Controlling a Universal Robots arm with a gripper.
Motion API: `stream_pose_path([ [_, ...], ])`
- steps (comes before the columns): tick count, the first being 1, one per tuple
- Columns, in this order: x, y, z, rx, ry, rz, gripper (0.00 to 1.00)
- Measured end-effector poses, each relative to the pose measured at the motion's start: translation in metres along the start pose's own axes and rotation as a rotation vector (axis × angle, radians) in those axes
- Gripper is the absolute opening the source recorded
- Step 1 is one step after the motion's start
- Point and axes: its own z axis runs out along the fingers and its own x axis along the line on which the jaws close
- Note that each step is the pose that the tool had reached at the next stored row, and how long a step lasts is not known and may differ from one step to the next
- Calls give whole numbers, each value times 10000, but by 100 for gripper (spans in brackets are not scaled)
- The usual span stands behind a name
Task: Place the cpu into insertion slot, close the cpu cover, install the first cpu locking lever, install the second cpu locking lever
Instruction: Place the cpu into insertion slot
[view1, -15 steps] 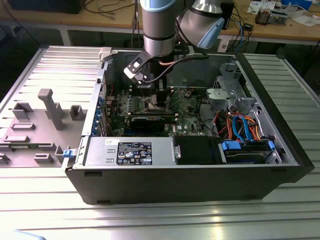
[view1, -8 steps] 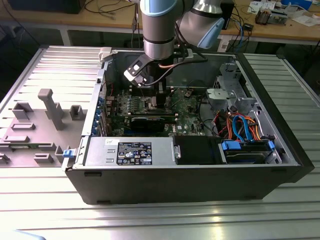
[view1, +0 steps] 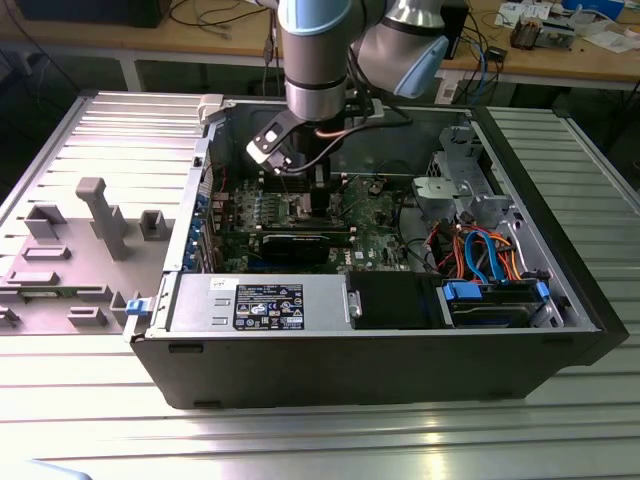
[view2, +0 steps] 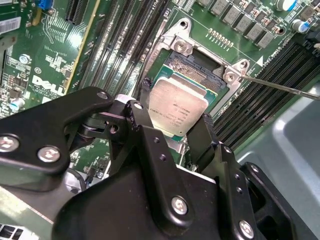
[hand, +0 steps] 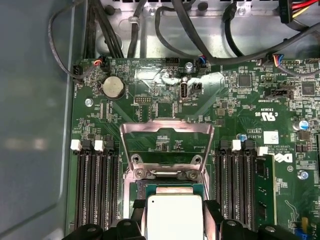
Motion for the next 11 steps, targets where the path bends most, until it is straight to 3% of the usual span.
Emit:
stream_pose_path([
  [11,38,-26,76,12,1,-2,54],
])
